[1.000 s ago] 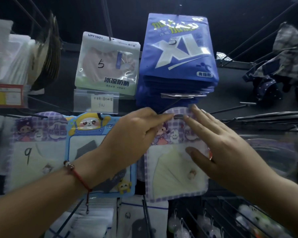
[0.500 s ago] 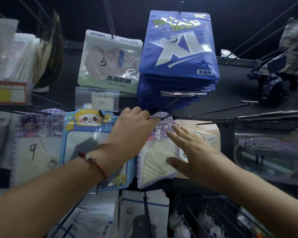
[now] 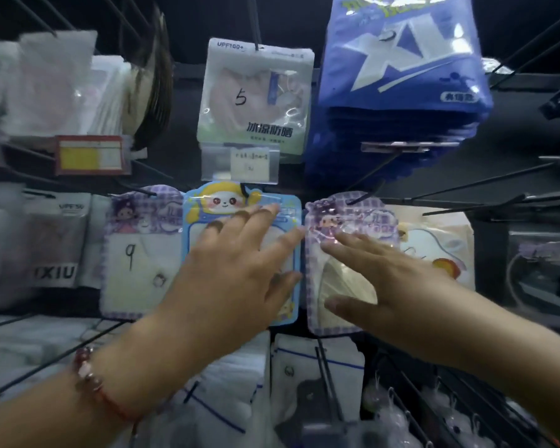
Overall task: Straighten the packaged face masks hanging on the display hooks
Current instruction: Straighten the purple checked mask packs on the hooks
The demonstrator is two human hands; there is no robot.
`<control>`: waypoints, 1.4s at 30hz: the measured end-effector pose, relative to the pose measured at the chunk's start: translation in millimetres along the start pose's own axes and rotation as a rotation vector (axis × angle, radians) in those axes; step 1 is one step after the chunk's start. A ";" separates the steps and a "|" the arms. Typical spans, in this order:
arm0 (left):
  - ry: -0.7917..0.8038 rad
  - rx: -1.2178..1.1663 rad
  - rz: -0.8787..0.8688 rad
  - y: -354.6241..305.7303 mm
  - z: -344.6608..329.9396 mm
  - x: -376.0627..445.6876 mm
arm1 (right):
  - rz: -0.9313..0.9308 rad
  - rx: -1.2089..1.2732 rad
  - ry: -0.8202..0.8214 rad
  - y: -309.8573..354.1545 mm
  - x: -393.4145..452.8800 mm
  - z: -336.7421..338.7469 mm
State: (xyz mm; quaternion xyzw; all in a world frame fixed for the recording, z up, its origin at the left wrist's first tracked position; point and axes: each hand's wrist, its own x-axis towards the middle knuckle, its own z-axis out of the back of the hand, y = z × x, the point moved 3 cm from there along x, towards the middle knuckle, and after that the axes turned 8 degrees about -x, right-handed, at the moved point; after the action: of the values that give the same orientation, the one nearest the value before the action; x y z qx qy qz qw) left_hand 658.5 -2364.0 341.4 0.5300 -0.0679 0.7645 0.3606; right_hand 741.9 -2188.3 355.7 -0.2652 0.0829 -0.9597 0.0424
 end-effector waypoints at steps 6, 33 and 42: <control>0.158 0.012 0.166 76.7 19.2 -51.1 | 0.074 -0.019 -0.006 66.5 21.3 -1.3; 0.015 -0.981 0.593 247.9 -25.6 -100.6 | -0.478 0.562 -0.261 197.5 141.3 -49.1; -0.129 -1.229 0.640 266.3 -3.1 -98.6 | -0.432 0.498 -0.446 199.6 130.0 -41.4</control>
State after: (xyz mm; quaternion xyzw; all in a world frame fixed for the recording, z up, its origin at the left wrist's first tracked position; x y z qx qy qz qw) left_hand 507.7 -2604.4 329.6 0.2281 -0.6625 0.6234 0.3472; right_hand 616.7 -2395.1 349.7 -0.4599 -0.2214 -0.8562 -0.0803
